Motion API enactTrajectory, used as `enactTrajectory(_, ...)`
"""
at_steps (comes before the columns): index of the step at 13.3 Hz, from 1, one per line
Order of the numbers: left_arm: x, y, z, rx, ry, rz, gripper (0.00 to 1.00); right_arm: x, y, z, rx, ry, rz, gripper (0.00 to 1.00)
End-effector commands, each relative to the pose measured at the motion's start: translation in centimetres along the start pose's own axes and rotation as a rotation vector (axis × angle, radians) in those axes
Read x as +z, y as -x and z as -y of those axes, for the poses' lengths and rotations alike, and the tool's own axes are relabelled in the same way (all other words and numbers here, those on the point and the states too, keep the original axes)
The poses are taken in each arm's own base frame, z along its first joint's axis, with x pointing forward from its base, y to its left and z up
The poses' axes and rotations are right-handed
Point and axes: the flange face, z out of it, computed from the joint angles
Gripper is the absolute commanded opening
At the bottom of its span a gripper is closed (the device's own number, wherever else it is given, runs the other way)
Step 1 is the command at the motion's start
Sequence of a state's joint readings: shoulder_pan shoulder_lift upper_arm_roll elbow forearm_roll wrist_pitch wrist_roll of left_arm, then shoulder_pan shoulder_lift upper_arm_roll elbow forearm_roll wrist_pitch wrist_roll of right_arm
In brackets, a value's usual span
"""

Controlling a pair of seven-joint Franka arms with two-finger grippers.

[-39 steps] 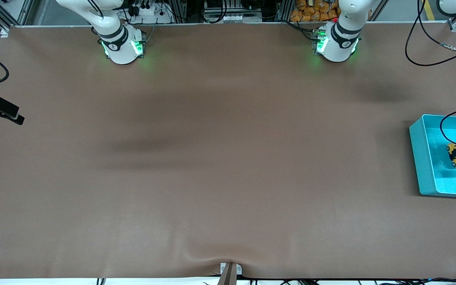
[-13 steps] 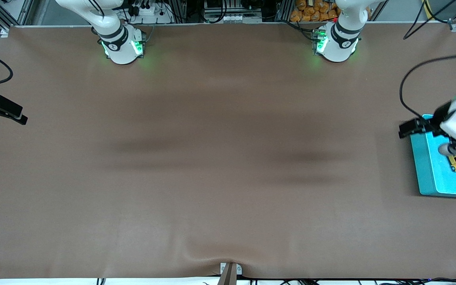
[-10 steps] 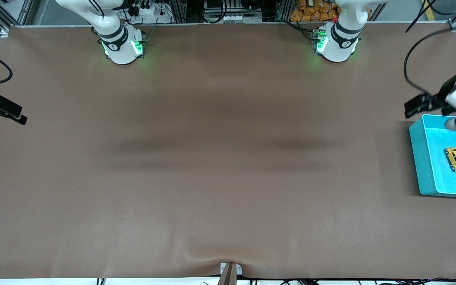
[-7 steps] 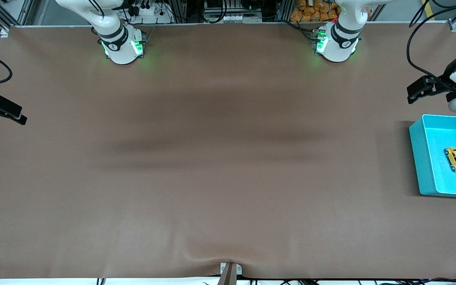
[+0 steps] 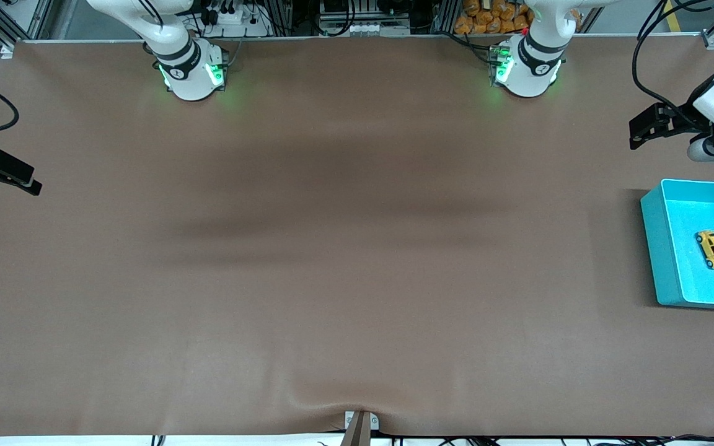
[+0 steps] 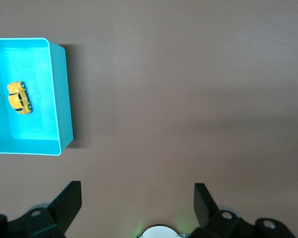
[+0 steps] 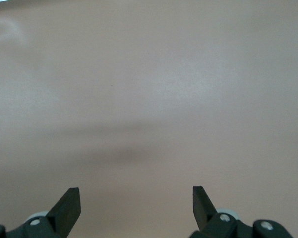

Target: Wind and store yellow beetle car

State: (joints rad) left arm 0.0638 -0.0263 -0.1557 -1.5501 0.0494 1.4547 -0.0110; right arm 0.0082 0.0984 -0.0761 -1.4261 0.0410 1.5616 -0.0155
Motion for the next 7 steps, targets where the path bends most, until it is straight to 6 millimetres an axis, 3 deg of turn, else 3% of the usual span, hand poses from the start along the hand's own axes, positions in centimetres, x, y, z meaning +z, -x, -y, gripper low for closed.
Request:
enactTrajectory(1, -1.14, 0.49, 0.03, 0.005, 0.019, -0.013, 1.00, -0.20, 0.32, -0.08, -0.003, 0.010, -0.006, 1.00)
enactTrajectory(7, -0.54, 0.39, 0.11, 0.004, 0.012, 0.002, 1.00, -0.27, 0.30, 0.35, -0.011, 0.012, -0.009, 1.00)
